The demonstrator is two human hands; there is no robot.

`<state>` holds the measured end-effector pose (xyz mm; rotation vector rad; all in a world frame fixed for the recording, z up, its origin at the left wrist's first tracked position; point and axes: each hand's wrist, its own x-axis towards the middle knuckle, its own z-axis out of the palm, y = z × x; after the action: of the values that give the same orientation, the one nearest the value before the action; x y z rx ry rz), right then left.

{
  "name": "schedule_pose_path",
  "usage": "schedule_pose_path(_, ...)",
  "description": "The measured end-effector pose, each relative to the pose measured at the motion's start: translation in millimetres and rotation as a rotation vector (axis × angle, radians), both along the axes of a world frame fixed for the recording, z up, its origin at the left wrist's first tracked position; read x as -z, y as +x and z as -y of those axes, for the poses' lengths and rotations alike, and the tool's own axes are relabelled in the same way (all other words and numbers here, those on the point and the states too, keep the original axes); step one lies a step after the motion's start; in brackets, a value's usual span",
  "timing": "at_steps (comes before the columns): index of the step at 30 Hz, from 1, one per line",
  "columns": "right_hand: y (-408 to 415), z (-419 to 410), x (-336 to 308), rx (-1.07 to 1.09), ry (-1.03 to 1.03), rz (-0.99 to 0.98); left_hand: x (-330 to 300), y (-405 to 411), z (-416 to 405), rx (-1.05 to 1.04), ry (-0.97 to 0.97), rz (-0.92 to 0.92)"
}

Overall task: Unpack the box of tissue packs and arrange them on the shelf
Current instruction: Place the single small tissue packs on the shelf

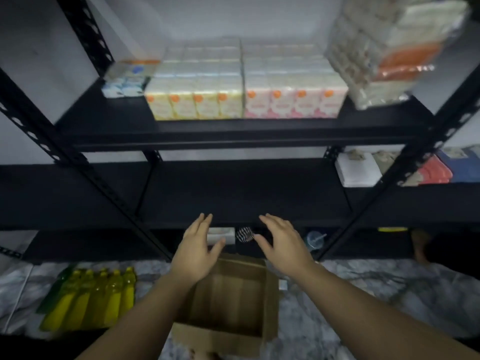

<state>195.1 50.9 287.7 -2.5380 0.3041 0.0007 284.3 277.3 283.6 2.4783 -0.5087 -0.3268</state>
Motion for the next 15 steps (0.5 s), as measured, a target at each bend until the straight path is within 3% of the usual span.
schedule_pose_path(7,-117,104,49,0.182,0.073,-0.132,41,-93,99,0.121,0.047,-0.109)
schedule_pose_path(15,-159,150,78,0.291,0.171,-0.206,62,-124,155,0.169,0.105,-0.162)
